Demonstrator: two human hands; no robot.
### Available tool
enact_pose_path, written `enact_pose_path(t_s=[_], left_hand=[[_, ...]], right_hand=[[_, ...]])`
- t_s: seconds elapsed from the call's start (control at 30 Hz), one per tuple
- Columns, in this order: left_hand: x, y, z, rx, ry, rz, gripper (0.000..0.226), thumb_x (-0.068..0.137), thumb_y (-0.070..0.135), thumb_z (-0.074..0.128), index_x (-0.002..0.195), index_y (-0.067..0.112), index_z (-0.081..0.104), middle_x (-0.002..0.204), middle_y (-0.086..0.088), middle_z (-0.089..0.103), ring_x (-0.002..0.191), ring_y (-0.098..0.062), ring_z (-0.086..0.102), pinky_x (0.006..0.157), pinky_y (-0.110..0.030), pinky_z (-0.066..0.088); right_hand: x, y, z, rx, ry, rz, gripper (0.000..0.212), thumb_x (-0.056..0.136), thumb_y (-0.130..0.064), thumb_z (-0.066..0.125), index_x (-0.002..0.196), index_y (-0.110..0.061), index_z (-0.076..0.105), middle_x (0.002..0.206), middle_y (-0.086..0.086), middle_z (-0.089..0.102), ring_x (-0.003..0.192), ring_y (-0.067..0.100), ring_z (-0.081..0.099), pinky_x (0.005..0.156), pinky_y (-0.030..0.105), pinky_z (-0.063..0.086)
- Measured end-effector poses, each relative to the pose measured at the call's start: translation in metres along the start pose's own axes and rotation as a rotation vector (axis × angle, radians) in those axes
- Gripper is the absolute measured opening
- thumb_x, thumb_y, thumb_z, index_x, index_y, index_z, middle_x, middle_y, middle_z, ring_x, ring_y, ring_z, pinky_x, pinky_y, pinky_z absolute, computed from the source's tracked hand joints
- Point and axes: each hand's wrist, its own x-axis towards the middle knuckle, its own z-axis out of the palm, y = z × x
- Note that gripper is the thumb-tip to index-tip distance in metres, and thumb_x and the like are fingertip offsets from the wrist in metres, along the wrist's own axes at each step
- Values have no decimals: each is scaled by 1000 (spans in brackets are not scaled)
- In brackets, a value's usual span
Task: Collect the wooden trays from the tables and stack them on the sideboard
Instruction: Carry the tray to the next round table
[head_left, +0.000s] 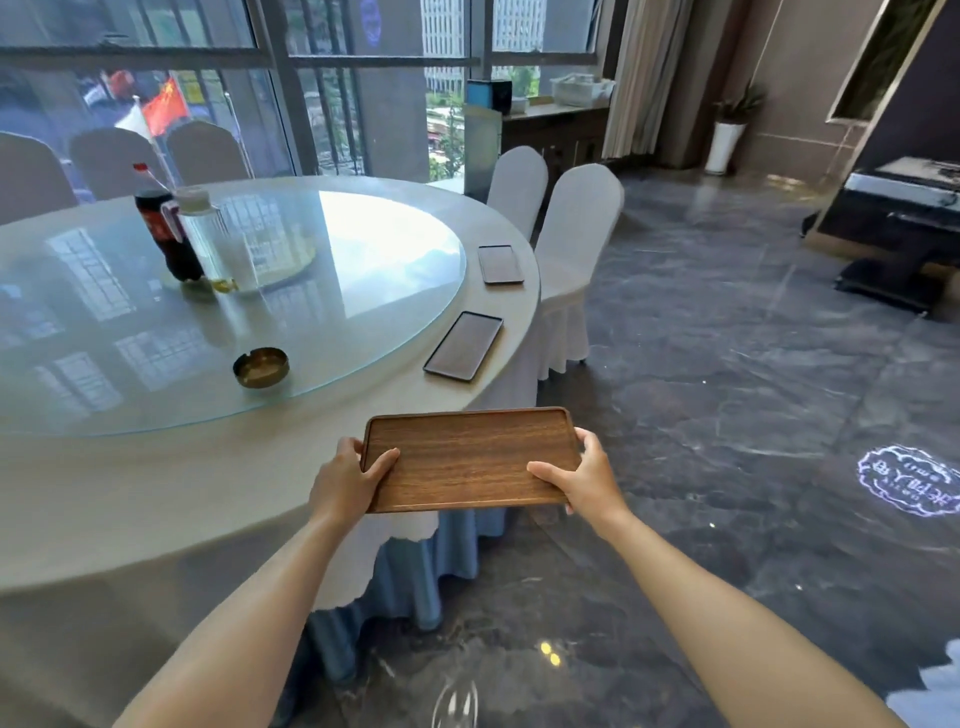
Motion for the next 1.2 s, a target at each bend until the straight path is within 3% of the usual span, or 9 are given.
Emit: enact_pose_path(t_s=[0.2, 0.3, 0.63, 0.77, 0.9, 1.03, 1.13, 1.2], left_hand=[[152, 24, 58, -9, -20, -22, 50, 82, 48, 59, 106, 4, 53, 105, -20, 67, 97, -37, 61, 75, -38, 44], [220, 46, 76, -19, -31, -55, 49, 82, 47, 59, 104, 4, 52, 103, -20, 67, 96, -36, 61, 74, -38, 44], [359, 98, 144, -44, 0, -235, 52, 82, 48, 58, 104, 2, 47, 100, -19, 65, 96, -36, 61, 76, -38, 43], [387, 99, 179, -62, 88, -380, 46, 84, 46, 57, 99, 5, 45, 88, -11, 60, 95, -35, 61, 72, -35, 41], [395, 109, 206, -69, 240, -582, 45, 88, 43, 52, 103, 1, 47, 104, -23, 64, 101, -38, 59, 80, -40, 43], [383, 119, 223, -19, 337, -768, 43, 92, 40, 44, 105, -1, 46, 109, -26, 62, 103, -40, 58, 81, -41, 43], [369, 126, 234, -2, 396, -890, 41, 94, 38, 39, 107, 0, 45, 111, -26, 61, 104, -40, 57, 82, -41, 43], [358, 128, 239, -2, 433, -955, 40, 96, 36, 35, 108, 0, 45, 111, -25, 61, 103, -40, 57, 78, -39, 42]], right_hand=[[161, 5, 19, -32, -3, 26, 72, 68, -29, 79, 125, -16, 38, 95, -11, 53, 83, 19, 62, 31, 16, 39], [240, -7, 19, -63, -16, 31, 73, 69, -30, 79, 127, -15, 37, 106, -2, 56, 94, 24, 63, 34, 10, 39], [455, -12, 9, -164, -215, 31, 82, 68, -35, 79, 134, -16, 34, 117, -2, 53, 105, 22, 59, 43, 4, 42], [536, -12, 19, -227, -405, 20, 82, 69, -32, 79, 135, -12, 33, 110, -5, 48, 97, 11, 51, 73, 17, 44], [599, -13, 36, -306, -575, -30, 68, 76, -34, 72, 131, -13, 37, 102, -8, 52, 88, 10, 52, 64, 11, 44], [630, -18, 56, -386, -678, -63, 48, 91, -36, 50, 129, -10, 40, 119, 11, 58, 99, 24, 56, 83, 42, 53], [643, -23, 71, -485, -765, -122, 39, 95, -34, 39, 124, -8, 43, 115, 15, 58, 101, 32, 57, 80, 48, 53], [645, -21, 80, -529, -831, -158, 33, 97, -31, 34, 116, -6, 44, 107, 16, 59, 92, 33, 57, 75, 47, 54]])
